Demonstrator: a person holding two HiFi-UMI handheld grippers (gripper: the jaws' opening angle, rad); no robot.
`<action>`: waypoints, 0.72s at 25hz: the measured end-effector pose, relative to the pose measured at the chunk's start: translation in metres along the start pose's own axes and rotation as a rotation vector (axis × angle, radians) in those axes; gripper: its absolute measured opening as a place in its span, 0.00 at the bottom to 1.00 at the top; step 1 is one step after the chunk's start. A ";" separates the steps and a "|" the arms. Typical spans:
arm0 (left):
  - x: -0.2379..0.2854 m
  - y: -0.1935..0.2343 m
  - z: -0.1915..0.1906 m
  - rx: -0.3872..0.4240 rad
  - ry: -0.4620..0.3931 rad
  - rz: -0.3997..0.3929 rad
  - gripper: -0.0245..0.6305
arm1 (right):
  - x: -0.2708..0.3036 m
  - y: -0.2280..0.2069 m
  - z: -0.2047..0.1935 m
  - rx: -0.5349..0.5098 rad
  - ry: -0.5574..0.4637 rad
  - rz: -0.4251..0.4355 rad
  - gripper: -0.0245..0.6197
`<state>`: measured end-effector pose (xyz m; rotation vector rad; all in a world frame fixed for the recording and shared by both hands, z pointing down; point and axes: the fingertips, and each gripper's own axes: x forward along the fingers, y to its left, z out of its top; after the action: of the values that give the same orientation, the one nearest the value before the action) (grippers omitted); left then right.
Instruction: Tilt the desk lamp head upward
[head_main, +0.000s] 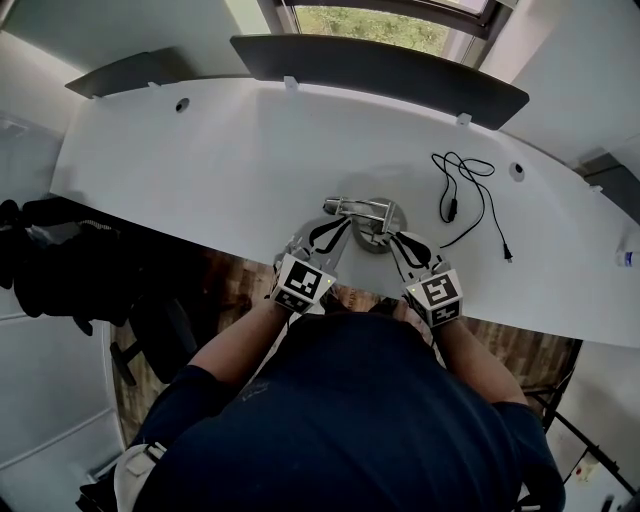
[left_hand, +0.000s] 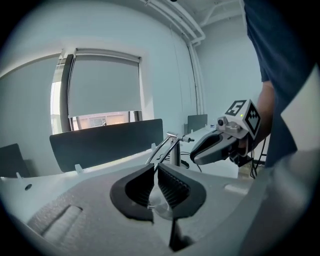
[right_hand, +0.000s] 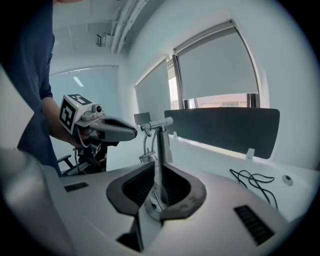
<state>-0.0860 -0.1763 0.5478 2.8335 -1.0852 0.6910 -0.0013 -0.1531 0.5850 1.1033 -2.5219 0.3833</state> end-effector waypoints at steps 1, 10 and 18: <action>0.001 0.001 -0.001 0.003 0.011 0.006 0.05 | 0.002 -0.002 -0.002 -0.001 0.009 0.000 0.12; 0.017 0.011 -0.034 0.150 0.101 0.051 0.23 | 0.023 -0.008 -0.013 -0.030 0.048 -0.016 0.28; 0.045 0.022 -0.044 0.254 0.143 0.089 0.28 | 0.045 -0.017 -0.012 -0.077 0.063 -0.060 0.33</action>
<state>-0.0882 -0.2128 0.6036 2.8945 -1.1835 1.0941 -0.0143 -0.1885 0.6167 1.1164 -2.4214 0.2976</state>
